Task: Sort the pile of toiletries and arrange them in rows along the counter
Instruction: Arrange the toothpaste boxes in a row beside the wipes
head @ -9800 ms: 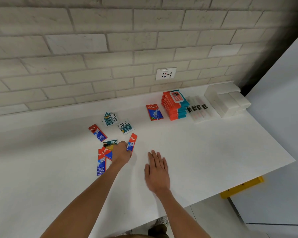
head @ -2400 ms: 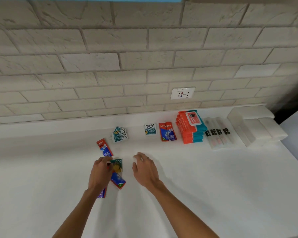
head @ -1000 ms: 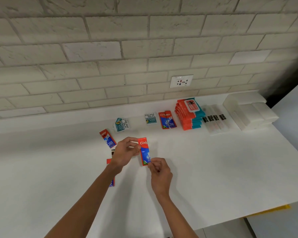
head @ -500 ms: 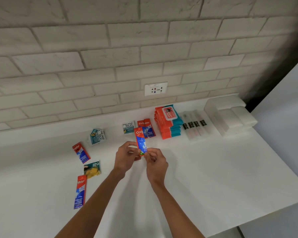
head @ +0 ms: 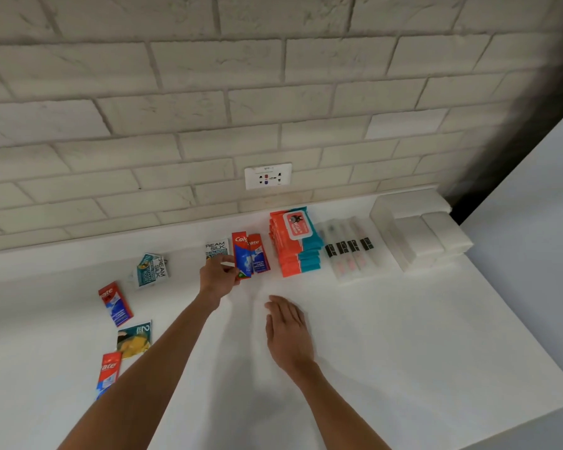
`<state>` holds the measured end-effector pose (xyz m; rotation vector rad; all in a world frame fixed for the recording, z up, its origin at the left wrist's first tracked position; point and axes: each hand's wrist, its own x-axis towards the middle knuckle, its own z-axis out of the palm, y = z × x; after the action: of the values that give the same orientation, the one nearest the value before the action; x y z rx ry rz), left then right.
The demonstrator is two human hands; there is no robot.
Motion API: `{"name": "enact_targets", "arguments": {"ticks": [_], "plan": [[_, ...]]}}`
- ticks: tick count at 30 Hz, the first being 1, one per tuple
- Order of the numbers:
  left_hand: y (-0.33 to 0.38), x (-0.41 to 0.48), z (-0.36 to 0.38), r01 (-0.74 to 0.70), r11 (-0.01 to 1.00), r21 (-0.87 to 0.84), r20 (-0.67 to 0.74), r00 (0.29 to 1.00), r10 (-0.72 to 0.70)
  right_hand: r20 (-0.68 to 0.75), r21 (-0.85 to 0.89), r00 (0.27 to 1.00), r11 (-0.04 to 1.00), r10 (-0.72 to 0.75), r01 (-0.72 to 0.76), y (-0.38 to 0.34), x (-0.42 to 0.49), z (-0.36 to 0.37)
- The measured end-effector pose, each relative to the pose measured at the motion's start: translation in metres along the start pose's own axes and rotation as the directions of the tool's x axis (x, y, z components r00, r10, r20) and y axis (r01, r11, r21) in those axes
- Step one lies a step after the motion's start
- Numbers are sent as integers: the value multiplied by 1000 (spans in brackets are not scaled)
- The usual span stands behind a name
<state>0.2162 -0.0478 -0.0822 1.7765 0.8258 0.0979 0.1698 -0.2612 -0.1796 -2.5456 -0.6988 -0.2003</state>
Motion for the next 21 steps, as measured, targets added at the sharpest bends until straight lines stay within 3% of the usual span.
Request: {"name": "enact_targets", "arguments": {"ticks": [11,21], "plan": [[-8,36,24,52,983,179,-49,998,-44,11,7,1000,1000,-14,14,-3,-2,-6],[-4,24,34,-46,921,387,-91,992,88,36,-6,999,1000,-7,7,-3,-3,-7]]}}
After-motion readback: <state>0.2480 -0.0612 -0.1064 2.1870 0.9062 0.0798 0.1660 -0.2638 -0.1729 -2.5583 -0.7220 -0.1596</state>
